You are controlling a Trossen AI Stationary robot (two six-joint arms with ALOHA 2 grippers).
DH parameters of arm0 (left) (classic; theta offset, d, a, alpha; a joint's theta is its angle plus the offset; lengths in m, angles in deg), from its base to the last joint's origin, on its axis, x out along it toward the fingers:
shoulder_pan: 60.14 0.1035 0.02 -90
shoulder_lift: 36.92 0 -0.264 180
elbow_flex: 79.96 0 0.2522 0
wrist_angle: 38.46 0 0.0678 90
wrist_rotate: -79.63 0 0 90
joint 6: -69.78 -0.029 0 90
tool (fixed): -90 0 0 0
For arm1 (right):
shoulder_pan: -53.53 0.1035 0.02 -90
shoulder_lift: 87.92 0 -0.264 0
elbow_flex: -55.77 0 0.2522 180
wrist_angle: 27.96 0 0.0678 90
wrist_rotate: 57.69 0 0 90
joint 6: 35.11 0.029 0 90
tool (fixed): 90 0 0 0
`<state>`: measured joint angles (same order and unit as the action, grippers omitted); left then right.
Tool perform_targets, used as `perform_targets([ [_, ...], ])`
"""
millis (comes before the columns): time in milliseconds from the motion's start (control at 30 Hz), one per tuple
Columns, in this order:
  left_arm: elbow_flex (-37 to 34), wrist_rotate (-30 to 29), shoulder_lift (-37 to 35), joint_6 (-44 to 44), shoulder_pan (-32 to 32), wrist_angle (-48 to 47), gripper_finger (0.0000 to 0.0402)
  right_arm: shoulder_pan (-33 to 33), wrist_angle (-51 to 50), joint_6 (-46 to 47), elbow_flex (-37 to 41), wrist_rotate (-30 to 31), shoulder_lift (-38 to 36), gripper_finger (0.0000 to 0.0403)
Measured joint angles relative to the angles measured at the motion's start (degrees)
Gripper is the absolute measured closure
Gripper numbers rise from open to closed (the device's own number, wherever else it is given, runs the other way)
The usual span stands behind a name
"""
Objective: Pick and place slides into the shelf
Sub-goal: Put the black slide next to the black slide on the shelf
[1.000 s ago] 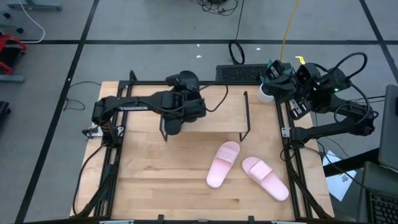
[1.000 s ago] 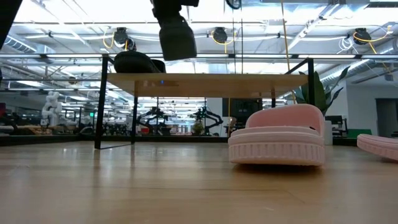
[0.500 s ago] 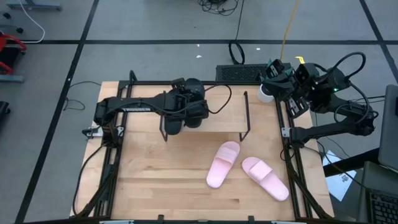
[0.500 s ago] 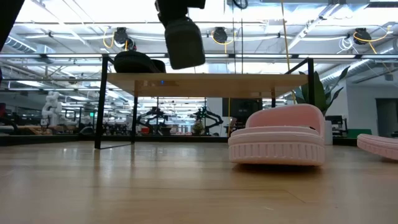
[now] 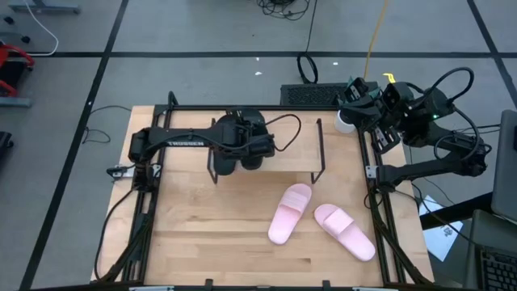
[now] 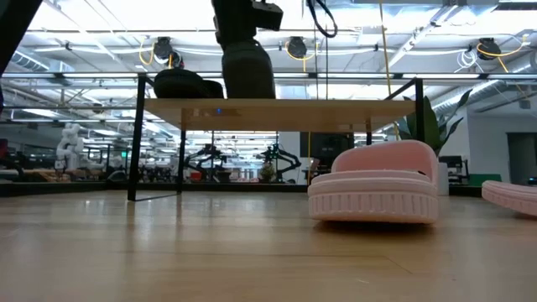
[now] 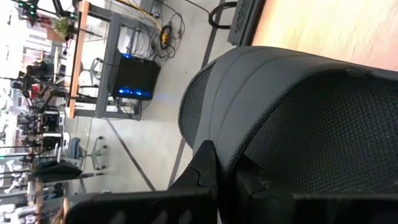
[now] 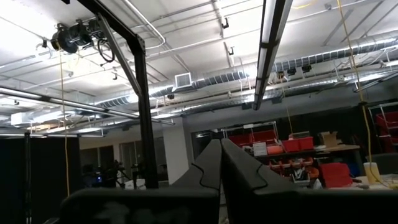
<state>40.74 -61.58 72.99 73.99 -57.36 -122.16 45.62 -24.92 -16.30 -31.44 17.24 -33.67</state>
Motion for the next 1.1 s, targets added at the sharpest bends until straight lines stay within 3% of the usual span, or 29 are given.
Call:
perform_targets([
  [233, 0.0, 2.29, 0.52, 0.75, 0.09, 0.17, 0.0401, 0.0, 0.02, 0.0, 0.0, 0.0, -0.01, 0.0403],
  [1100, -0.02, 2.24, 2.54, -0.93, 0.08, -1.7, 0.0401, 0.0, -0.02, 0.66, 0.0, -0.22, -0.01, 0.0403],
])
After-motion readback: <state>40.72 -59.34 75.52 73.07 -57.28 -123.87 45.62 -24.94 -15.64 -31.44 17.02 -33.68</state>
